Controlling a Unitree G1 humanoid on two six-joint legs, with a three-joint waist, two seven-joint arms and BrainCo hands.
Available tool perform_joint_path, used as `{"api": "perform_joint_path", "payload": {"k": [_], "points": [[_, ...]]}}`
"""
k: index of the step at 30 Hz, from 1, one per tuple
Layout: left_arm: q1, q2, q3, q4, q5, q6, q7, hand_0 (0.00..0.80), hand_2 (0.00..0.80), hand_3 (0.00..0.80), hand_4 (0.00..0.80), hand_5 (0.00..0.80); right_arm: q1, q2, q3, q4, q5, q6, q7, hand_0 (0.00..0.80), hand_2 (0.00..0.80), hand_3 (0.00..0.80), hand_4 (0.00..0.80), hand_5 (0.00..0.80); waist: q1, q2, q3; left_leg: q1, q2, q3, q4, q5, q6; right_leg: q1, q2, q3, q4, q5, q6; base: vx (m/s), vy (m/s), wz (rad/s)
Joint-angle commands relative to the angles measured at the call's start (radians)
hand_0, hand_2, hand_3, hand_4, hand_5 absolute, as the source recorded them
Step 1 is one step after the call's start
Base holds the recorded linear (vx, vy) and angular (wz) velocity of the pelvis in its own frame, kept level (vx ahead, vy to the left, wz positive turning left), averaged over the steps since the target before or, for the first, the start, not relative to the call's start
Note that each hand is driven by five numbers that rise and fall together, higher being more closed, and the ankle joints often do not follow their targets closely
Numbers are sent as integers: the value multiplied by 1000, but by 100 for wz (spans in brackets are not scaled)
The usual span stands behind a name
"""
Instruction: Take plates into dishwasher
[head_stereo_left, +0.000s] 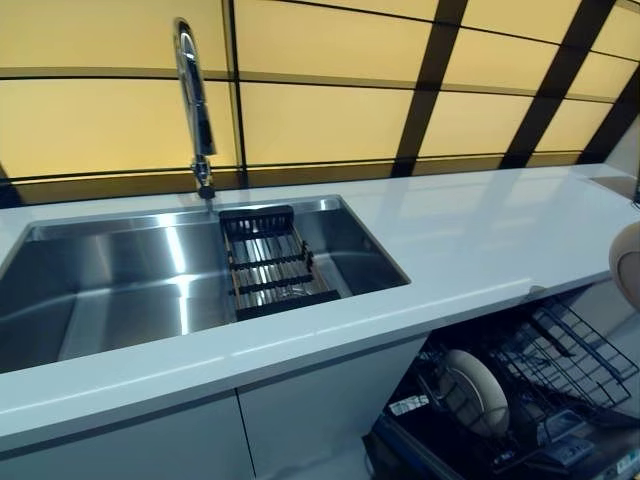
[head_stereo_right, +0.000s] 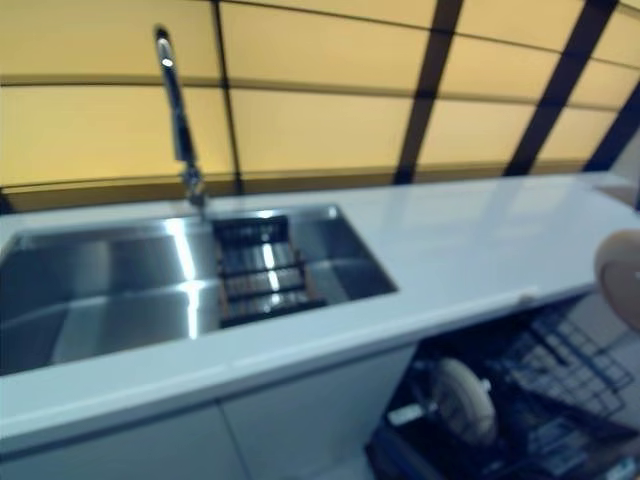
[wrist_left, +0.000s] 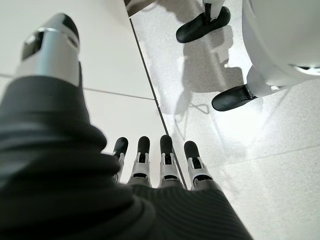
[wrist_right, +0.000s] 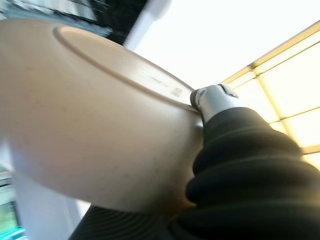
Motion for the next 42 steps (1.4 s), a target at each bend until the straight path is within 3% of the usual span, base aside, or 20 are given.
{"api": "perform_joint_path", "payload": {"k": [1, 7, 17, 32, 42], "points": [[-48, 42, 32, 19, 41, -9, -6, 0, 0, 0, 0, 0, -12, 15, -106, -26, 53, -20, -2, 800, 800, 800, 800, 800, 13, -40, 8, 24, -25, -38, 6, -47, 48, 20, 16, 19, 9, 24, 89, -12, -41, -8], [-51, 41, 40, 15, 64, -4, -4, 0, 0, 0, 0, 0, 123, 126, -169, -132, 30, -10, 18, 800, 800, 800, 800, 800, -16, -28, 24, 28, -21, -11, 15, -57, 54, -3, 19, 32, 15, 32, 91, -21, -42, -15], [-49, 21, 60, 8, 79, -26, -18, 0, 0, 0, 0, 0, 231, 329, -181, -368, -8, 29, -4, 800, 800, 800, 800, 800, -59, 9, 50, 27, -24, 27, 24, -65, 60, -32, 21, 48, 18, 38, 90, -33, -17, -13], [-52, 5, 47, -11, 87, -37, -18, 0, 0, 0, 0, 0, 216, 412, -145, -444, -44, 74, -74, 800, 800, 800, 800, 800, -63, 46, 75, 14, -26, 36, 24, -60, 48, -48, 12, 37, 16, 31, 89, -43, -3, -3], [-47, 5, 15, -42, 81, -35, -19, 0, 0, 0, 0, 0, 118, 408, -106, -418, -45, 86, -153, 800, 800, 800, 800, 800, -49, 73, 88, 6, -36, 19, 19, -56, 41, -51, 1, 26, 12, 28, 88, -7, -1, 0]]}}
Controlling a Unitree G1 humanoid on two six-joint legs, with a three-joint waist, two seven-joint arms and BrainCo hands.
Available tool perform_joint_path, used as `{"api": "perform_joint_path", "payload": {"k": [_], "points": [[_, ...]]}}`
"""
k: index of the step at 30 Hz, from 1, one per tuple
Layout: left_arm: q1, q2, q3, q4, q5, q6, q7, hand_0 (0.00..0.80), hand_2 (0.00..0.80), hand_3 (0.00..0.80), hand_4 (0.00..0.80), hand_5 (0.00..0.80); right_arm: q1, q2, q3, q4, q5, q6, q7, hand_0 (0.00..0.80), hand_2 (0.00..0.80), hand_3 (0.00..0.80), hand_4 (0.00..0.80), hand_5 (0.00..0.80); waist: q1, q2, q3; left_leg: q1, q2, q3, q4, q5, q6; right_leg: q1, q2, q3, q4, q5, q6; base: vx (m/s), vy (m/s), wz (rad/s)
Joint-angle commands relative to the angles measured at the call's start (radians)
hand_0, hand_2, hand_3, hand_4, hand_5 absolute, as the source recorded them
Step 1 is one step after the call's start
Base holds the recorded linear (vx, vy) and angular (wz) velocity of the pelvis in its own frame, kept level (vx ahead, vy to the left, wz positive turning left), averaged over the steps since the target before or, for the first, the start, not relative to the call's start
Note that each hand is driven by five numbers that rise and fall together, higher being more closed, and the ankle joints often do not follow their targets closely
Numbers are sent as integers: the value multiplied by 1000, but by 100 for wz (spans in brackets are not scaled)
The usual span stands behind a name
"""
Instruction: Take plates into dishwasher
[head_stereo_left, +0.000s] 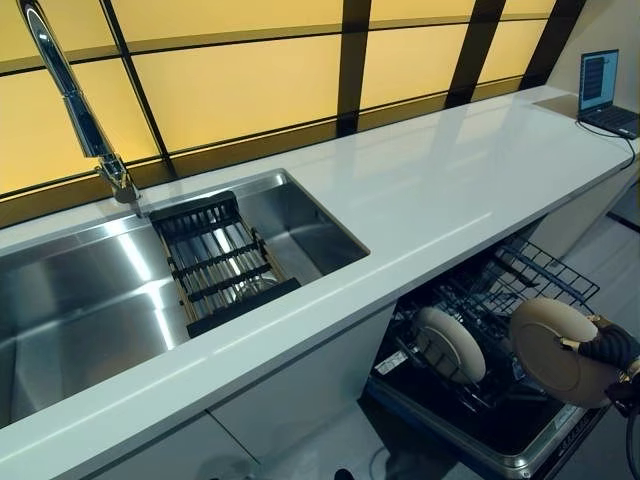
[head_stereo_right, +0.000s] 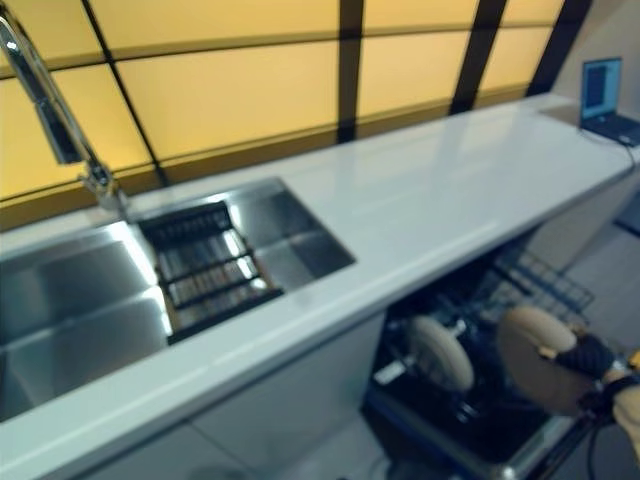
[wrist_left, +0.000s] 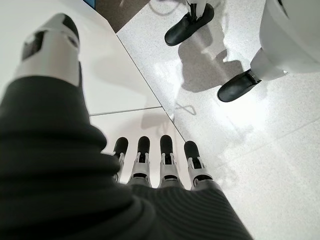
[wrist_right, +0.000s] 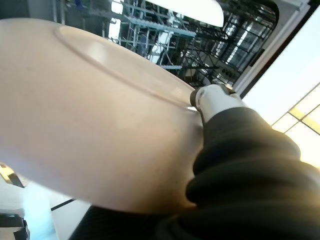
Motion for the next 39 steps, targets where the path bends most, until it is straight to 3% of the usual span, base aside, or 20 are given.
{"api": "perform_joint_path", "payload": {"k": [1, 13, 31, 39], "points": [[-19, 40, -4, -3, 33, -33, -4, 0, 0, 0, 0, 0, -156, 9, 0, -5, -2, -14, -66, 800, 800, 800, 800, 800, 28, -25, -1, -9, -30, -72, 19, -40, 40, -19, -3, -45, 13, 13, 78, 0, 0, 0], [-23, 32, -32, -17, 22, -37, -4, 0, 0, 0, 0, 0, -255, 22, 57, 59, 8, -12, -109, 800, 800, 800, 800, 800, 39, 2, 18, -28, -38, -89, 18, -34, 33, -31, -11, -54, 13, 12, 76, -3, -2, 1], [-48, 14, -86, -57, -39, -39, -10, 0, 0, 0, 0, 0, -409, -17, 182, 178, -83, 16, -71, 800, 800, 800, 800, 800, 63, 77, 72, -63, -58, -115, 31, -25, 20, -52, -48, -74, 17, 5, 73, -8, 15, 3], [-50, -3, -48, -88, -205, -21, -18, 0, 0, 0, 0, 0, -443, -22, 238, 217, -156, 59, -48, 800, 800, 800, 800, 800, 73, 109, 99, -77, -65, -126, 27, -15, 11, -58, -63, -91, 17, 1, 70, -20, 22, 1]]}}
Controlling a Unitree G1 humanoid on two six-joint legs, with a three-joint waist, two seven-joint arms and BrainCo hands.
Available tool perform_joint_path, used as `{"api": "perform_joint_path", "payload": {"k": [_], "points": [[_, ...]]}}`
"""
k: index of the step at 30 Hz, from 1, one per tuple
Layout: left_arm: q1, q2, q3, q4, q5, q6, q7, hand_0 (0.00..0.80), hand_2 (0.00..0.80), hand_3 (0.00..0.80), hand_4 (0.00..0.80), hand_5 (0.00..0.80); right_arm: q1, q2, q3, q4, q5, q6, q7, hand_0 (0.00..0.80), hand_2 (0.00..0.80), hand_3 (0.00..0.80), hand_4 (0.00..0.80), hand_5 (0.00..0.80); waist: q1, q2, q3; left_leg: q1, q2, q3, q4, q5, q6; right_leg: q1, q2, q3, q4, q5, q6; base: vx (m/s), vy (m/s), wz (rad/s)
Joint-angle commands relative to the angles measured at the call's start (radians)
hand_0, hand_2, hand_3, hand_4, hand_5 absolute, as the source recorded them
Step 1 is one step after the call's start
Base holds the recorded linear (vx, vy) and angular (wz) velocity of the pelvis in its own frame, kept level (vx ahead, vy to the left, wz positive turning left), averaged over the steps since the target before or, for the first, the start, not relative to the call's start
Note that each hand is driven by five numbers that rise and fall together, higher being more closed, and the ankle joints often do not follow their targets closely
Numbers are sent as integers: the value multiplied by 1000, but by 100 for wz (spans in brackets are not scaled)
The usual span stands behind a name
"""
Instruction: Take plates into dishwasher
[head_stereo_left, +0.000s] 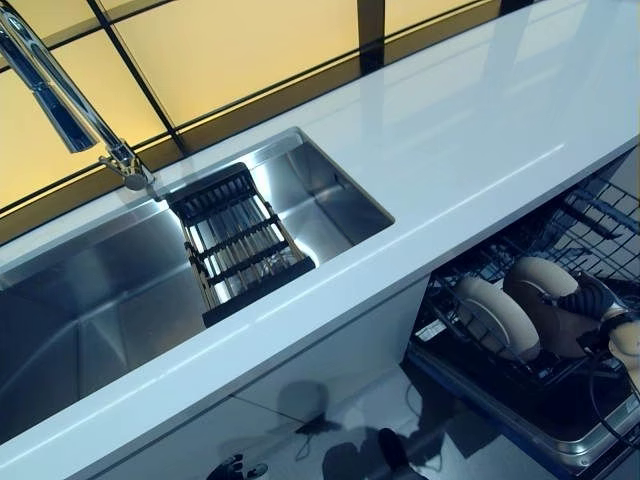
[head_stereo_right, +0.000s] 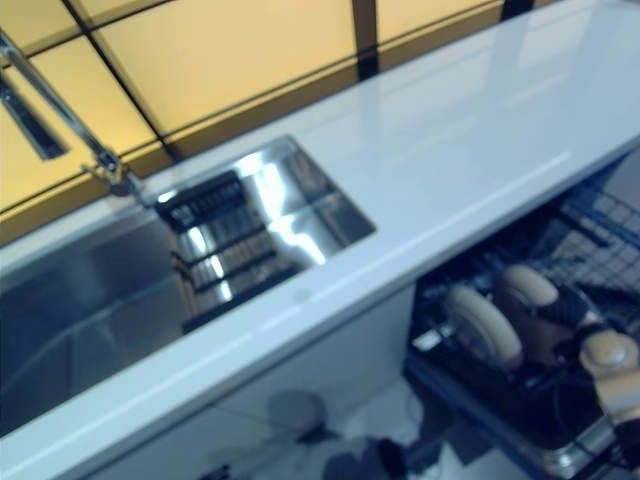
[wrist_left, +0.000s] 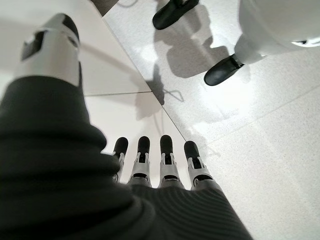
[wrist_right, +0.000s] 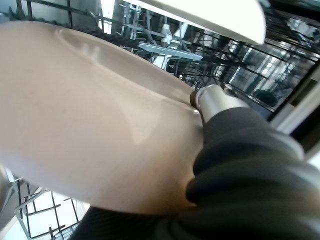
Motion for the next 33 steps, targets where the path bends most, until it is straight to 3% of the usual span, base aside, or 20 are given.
{"api": "perform_joint_path", "payload": {"k": [1, 7, 31, 32, 33], "points": [[-24, 28, 22, 11, -100, -8, -11, 0, 0, 0, 0, 0, -89, -11, 46, 30, -28, 3, 8, 800, 800, 800, 800, 800, 41, -77, -21, -10, -46, -69, 21, -25, -2, -4, -30, -33, 17, -5, 74, -26, -12, 5], [-27, 20, 46, 15, -136, -15, -17, 0, 0, 0, 0, 0, -102, 15, 84, 61, -52, 19, -4, 800, 800, 800, 800, 800, 46, -76, -10, -14, -42, -71, 17, -21, -5, -6, -34, -42, 17, -7, 72, -12, -8, 2], [-53, 16, 31, -16, -150, 0, -9, 0, 0, 0, 0, 0, -156, 40, 152, 182, -43, 46, -5, 800, 800, 800, 800, 800, 66, -45, 0, -31, -46, -93, 14, -9, -12, -7, -40, -46, 12, -8, 70, -3, 0, 0], [-53, 17, 32, -15, -150, -1, -9, 0, 0, 0, 0, 0, -157, 41, 150, 185, -40, 44, -8, 602, 602, 602, 602, 602, 66, -45, -1, -31, -46, -94, 13, -9, -13, -7, -40, -46, 12, -7, 70, 0, 0, 0], [-52, 17, 31, -15, -150, -1, -9, 0, 0, 0, 0, 0, -158, 41, 147, 183, -43, 43, -12, 0, 0, 0, 0, 0, 67, -45, -2, -32, -45, -95, 13, -9, -13, -7, -40, -47, 11, -8, 70, 0, 0, 0]]}}
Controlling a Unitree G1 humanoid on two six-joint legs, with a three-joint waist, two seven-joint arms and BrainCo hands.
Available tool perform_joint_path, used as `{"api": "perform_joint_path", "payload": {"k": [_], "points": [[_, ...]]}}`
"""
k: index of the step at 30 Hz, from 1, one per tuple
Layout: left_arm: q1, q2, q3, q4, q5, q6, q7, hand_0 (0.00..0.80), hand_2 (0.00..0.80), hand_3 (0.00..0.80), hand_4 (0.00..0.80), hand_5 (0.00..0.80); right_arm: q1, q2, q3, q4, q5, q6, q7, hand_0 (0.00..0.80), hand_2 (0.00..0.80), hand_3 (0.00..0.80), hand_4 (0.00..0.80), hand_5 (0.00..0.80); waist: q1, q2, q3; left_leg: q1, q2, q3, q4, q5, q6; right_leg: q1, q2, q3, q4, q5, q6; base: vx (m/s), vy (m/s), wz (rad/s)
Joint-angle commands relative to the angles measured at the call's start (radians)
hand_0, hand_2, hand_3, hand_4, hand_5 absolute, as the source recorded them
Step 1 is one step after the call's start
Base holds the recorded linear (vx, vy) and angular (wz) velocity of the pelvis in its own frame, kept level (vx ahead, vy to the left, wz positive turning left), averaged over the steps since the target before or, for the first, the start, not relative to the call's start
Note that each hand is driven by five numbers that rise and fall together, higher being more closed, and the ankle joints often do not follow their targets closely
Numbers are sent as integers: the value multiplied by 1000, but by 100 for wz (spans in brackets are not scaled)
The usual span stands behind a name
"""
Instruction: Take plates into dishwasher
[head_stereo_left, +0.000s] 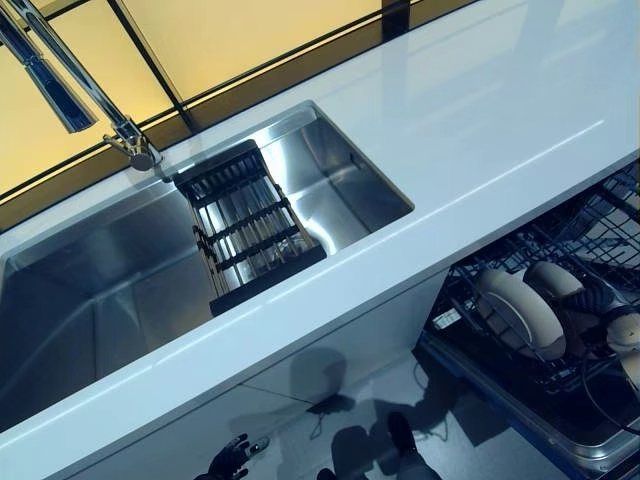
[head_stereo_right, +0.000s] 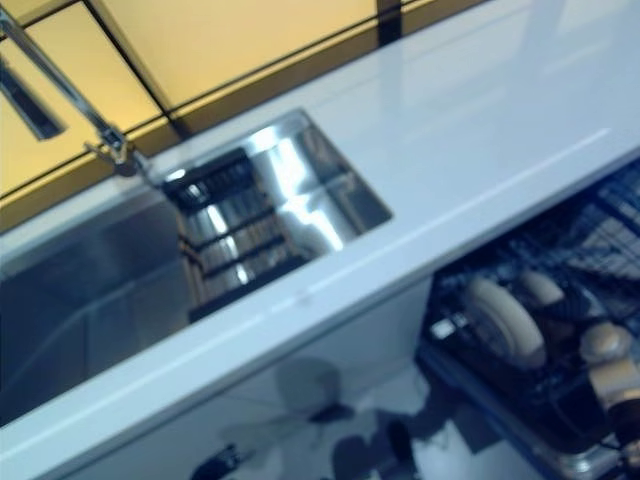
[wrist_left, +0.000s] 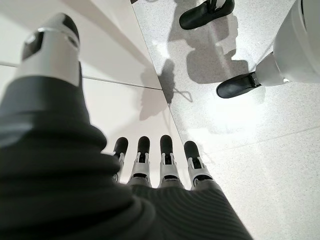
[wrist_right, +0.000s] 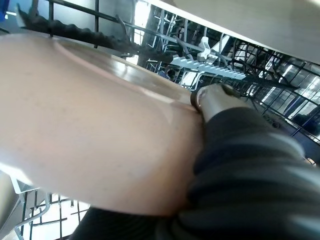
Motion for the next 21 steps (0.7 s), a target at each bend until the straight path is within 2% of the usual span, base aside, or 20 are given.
{"api": "perform_joint_path", "payload": {"k": [1, 10, 21], "points": [[-28, 34, 22, 13, -15, -7, 1, 0, 0, 0, 0, 0, -54, 36, 64, 42, 22, -11, -3, 0, 0, 0, 0, 0, 38, -66, -35, -13, -45, -58, 12, -14, -13, 4, -34, -17, 11, -8, 72, 0, 0, 0], [-32, 31, 22, 19, -14, -13, -1, 0, 0, 0, 0, 0, -41, 14, 28, 15, 32, -12, -22, 0, 0, 0, 0, 0, 27, -81, -39, -9, -38, -52, 10, -16, -14, 4, -24, -7, 11, -7, 71, 0, 0, 0], [-24, 34, 32, 19, -4, -8, 11, 0, 0, 0, 0, 0, -1, -30, -22, -21, 26, -17, -6, 0, 0, 0, 0, 0, 15, -116, -53, 1, -27, -42, 9, -23, -12, 5, -13, 7, 11, -4, 74, 3, -1, 0]]}}
